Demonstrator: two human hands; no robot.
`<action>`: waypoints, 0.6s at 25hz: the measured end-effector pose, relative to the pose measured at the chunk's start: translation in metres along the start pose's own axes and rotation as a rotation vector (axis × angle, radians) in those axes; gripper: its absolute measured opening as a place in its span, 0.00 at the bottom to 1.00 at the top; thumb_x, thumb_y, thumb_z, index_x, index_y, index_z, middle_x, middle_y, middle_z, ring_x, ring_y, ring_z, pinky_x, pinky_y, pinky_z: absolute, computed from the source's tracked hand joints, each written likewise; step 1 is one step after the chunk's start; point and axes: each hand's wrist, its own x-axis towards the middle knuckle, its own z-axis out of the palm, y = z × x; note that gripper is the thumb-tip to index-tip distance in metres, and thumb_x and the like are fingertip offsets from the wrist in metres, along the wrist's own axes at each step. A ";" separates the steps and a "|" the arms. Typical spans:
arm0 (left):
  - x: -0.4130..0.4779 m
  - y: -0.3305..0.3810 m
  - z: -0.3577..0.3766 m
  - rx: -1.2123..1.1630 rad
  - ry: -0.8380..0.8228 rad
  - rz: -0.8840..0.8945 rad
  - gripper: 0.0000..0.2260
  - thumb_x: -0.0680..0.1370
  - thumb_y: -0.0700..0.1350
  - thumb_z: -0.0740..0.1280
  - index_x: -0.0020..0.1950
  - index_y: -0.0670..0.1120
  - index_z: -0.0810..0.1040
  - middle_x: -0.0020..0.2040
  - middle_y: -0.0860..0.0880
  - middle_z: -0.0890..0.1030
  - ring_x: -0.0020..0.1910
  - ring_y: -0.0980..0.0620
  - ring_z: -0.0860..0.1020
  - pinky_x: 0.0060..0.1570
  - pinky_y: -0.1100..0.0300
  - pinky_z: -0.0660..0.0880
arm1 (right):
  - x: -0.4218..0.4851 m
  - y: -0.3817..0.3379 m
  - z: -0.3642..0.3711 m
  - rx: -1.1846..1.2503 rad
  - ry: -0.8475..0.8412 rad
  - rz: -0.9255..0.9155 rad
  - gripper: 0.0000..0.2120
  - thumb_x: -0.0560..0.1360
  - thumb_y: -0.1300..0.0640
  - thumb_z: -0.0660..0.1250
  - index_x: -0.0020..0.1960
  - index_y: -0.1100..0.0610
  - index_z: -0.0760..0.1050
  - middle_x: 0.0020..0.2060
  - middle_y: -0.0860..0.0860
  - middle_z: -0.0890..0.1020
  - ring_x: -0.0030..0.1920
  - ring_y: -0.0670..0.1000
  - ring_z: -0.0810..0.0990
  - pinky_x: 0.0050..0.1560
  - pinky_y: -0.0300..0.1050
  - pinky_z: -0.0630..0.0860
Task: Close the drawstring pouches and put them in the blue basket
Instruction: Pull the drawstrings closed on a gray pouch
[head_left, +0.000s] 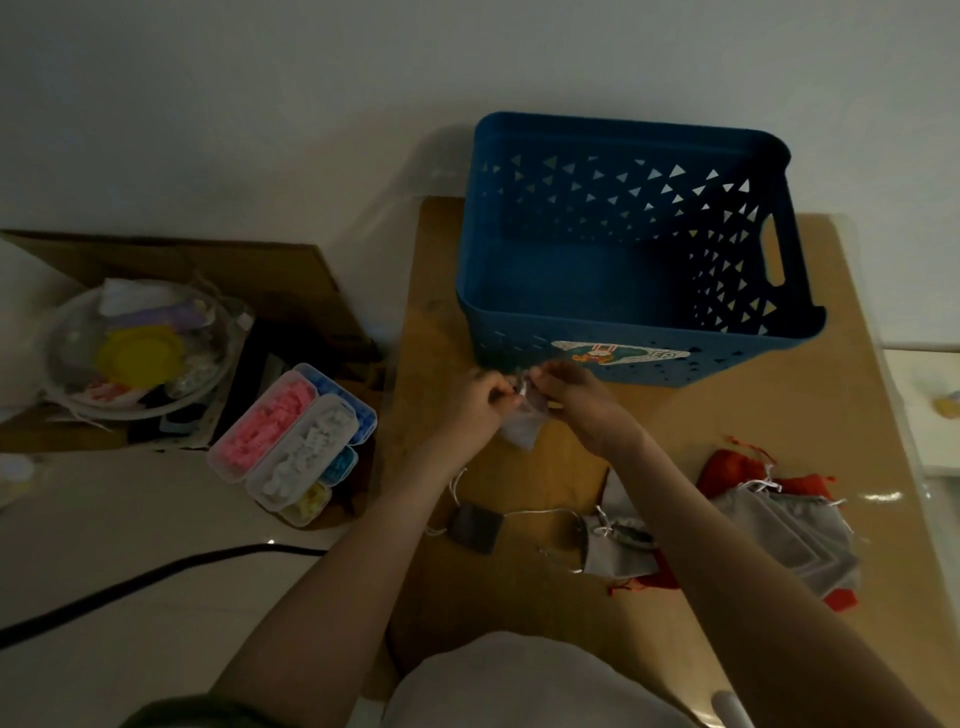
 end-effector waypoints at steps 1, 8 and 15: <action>0.001 -0.003 0.000 -0.115 -0.009 -0.046 0.03 0.79 0.45 0.63 0.51 0.47 0.75 0.49 0.50 0.75 0.50 0.53 0.75 0.48 0.61 0.71 | -0.001 0.001 -0.001 -0.050 0.020 -0.026 0.15 0.77 0.59 0.66 0.62 0.60 0.69 0.50 0.52 0.77 0.51 0.51 0.77 0.50 0.43 0.76; 0.004 -0.013 0.005 -0.340 -0.068 -0.122 0.05 0.78 0.40 0.64 0.54 0.46 0.75 0.55 0.51 0.77 0.54 0.54 0.78 0.55 0.56 0.77 | 0.013 0.022 -0.006 -0.548 0.184 -0.121 0.06 0.76 0.61 0.67 0.53 0.58 0.77 0.51 0.57 0.80 0.51 0.55 0.79 0.54 0.53 0.77; 0.011 -0.011 0.001 -0.180 -0.064 -0.114 0.17 0.80 0.41 0.61 0.68 0.52 0.68 0.64 0.52 0.72 0.60 0.55 0.73 0.59 0.54 0.73 | 0.012 0.027 -0.025 -0.631 0.295 -0.095 0.15 0.76 0.62 0.66 0.62 0.59 0.72 0.57 0.54 0.77 0.55 0.54 0.76 0.51 0.45 0.73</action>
